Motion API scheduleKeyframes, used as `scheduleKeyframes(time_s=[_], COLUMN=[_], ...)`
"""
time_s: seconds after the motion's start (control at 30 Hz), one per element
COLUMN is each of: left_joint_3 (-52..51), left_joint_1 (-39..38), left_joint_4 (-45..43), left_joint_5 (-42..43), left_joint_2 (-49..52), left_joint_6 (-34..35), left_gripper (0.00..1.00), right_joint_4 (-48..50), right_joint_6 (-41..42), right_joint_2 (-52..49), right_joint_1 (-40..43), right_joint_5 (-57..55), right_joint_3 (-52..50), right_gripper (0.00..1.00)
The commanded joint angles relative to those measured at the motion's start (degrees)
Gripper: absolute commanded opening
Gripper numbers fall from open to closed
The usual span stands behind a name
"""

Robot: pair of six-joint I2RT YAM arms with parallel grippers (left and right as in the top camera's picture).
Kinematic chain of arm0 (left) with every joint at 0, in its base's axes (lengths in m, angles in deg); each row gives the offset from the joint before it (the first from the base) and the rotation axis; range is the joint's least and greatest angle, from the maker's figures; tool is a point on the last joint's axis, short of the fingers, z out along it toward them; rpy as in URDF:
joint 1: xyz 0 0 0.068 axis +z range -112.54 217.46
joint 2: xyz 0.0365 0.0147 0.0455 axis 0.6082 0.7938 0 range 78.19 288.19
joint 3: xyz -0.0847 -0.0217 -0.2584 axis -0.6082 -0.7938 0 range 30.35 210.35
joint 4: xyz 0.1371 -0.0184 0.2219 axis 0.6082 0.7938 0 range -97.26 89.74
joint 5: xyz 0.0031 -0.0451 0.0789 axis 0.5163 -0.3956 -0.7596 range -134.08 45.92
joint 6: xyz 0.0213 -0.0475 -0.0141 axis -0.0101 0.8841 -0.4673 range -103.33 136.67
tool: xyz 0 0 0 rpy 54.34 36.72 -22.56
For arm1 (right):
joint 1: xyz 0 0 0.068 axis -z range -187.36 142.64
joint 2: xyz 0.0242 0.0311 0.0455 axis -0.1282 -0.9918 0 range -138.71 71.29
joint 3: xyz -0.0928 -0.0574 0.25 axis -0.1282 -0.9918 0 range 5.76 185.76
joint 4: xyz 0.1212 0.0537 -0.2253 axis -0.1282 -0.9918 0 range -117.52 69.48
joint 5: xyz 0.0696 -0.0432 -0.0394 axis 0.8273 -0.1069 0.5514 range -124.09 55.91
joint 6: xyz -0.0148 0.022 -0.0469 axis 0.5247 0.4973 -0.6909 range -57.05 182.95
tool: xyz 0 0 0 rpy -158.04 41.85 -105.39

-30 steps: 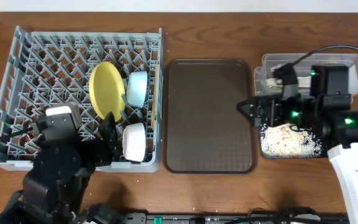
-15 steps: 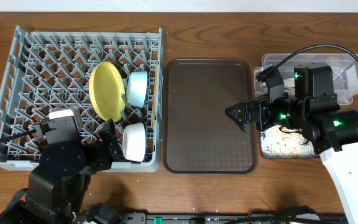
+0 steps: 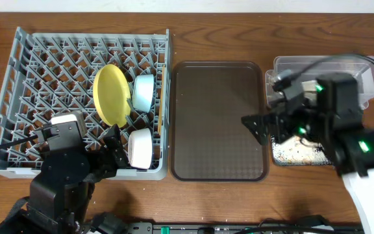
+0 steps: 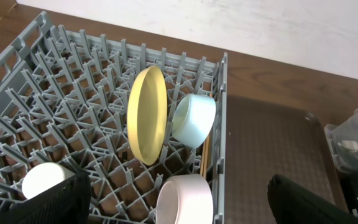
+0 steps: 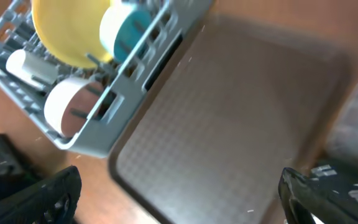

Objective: Sort waste into correct bins and load items into the dishwasher

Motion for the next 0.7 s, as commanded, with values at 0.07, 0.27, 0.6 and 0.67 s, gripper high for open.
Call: scheduleKeyframes(time_s=[0.07,0.27,0.6,0.67], left_joint_3=[0.4,0.4,0.4,0.4], left_joint_1=[0.3,0.3,0.3,0.3], left_joint_4=[0.1,0.1,0.1,0.1], left_joint_5=[-0.3,-0.3,-0.3,-0.3], left_joint_2=[0.2,0.2,0.2,0.2], left_joint_6=[0.3,0.3,0.3,0.3], left_gripper=[0.92,0.92,0.92,0.93], right_joint_4=[3.5,22.4,39.2,39.8], right_joint_6=[-4.9,-5.2,-4.6,-4.5], right_joint_2=[11.1,25.0,49.6,54.1], right_joint_1=[-0.3,2.1,6.3,6.3], right_joint_5=[-11.0,-18.7,-19.0,-20.7], right_joint_3=[-2.7,-22.0,-52.1,-56.0], right_gripper=[0.99,0.99,0.99,0.99])
